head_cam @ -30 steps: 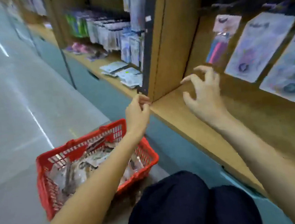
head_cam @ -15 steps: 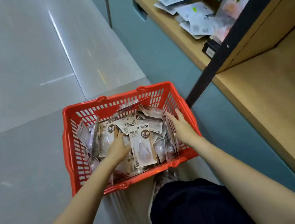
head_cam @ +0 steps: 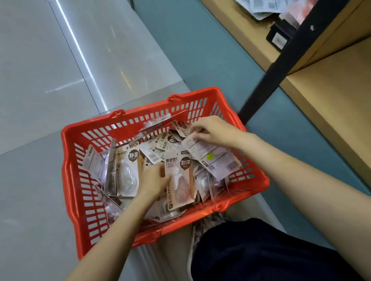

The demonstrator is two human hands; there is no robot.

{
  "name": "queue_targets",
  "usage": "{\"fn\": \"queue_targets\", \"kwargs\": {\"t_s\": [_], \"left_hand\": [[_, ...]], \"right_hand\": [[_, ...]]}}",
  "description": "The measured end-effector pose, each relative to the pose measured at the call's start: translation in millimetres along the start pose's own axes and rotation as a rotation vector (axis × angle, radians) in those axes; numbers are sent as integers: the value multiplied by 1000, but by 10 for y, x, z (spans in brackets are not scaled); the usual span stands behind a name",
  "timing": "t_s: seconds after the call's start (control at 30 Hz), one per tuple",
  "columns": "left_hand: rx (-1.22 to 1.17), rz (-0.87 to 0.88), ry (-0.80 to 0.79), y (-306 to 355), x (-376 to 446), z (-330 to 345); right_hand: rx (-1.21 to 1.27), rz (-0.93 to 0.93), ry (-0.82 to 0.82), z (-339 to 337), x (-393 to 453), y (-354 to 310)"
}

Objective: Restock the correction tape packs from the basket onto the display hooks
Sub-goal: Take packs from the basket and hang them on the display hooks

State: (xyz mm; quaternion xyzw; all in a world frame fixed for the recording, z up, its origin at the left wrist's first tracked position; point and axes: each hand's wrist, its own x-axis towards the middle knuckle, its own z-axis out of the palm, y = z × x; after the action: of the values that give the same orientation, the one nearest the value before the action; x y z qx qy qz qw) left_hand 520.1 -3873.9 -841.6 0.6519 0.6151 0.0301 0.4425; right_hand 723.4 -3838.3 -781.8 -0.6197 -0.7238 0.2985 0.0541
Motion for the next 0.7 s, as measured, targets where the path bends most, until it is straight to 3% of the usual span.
{"fn": "queue_targets", "kwargs": {"t_s": [0.1,0.27,0.43,0.53,0.7], "left_hand": [[-59,-24,86,-15,-34,-159],[-161,-64,138,-100,-63,-318],[-177,-42,84,9,-152,-301],[-269,60,37,199,-231,-334],[-514,183,-26,720,-398,-563]], "right_hand": [[70,86,-14,172,48,-68],[171,300,-169,512,-253,115],[301,385,154,477,-429,-81],[429,355,373,305,-406,-291],[720,353,279,-142,-536,-660]]}}
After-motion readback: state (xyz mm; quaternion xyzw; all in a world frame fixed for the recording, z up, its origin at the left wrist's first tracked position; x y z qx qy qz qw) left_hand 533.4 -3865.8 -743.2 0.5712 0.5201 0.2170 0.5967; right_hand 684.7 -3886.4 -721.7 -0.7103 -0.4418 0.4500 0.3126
